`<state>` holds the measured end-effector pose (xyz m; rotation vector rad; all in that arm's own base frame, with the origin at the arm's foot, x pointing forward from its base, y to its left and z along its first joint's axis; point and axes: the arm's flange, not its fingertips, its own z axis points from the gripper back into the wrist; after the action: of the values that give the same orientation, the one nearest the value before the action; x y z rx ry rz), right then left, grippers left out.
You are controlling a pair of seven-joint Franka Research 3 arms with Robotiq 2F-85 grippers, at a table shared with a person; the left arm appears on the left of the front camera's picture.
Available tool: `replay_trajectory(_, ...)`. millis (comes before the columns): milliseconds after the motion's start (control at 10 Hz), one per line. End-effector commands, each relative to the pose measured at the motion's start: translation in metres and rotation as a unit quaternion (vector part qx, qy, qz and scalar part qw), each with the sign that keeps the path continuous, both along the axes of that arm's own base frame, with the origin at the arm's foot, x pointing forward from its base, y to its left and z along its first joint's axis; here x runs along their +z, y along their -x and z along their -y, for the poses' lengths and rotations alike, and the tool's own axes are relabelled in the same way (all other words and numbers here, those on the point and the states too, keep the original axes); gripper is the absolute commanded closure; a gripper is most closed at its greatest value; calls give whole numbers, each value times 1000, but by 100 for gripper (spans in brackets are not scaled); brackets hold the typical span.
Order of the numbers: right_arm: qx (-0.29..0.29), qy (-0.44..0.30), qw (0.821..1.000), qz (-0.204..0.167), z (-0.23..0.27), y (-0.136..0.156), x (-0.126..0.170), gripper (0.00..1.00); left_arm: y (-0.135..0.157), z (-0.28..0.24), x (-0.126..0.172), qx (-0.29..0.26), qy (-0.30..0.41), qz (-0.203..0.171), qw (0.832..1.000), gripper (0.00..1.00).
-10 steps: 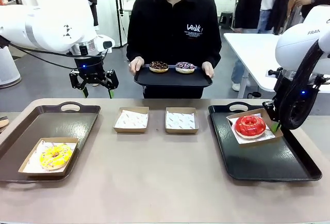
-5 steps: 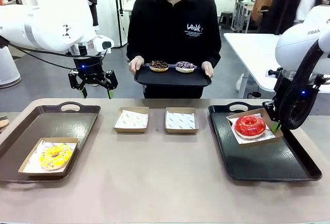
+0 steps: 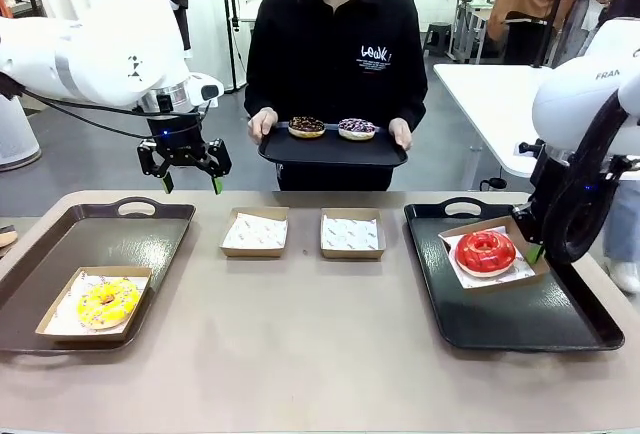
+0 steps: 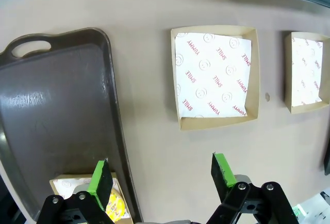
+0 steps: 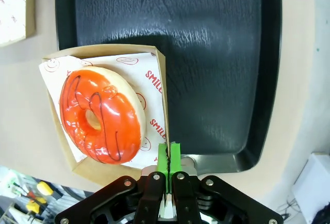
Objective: Individually package the donuts and arrange them on the tray.
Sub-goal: Place the picked Paper togo box on the Handle tray while simultaneously picking up another Paper togo box from the table with the other hand.
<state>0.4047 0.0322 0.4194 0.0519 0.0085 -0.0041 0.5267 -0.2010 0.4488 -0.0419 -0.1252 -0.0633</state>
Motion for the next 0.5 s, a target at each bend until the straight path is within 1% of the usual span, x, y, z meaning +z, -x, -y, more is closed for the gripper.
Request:
replay_trajectory(0, -11, 23, 999, 23, -4, 18, -8, 99, -20, 8, -8, 10, 5, 1, 1000, 0)
replay_trajectory(300, -11, 20, 999, 35, -7, 27, -22, 99, -33, 16, -15, 20, 3, 6, 1000, 0)
replay_trajectory(400, -12, 16, 999, 34, -12, 32, -27, 99, -37, 19, -19, 20, 2, 1, 1000, 0)
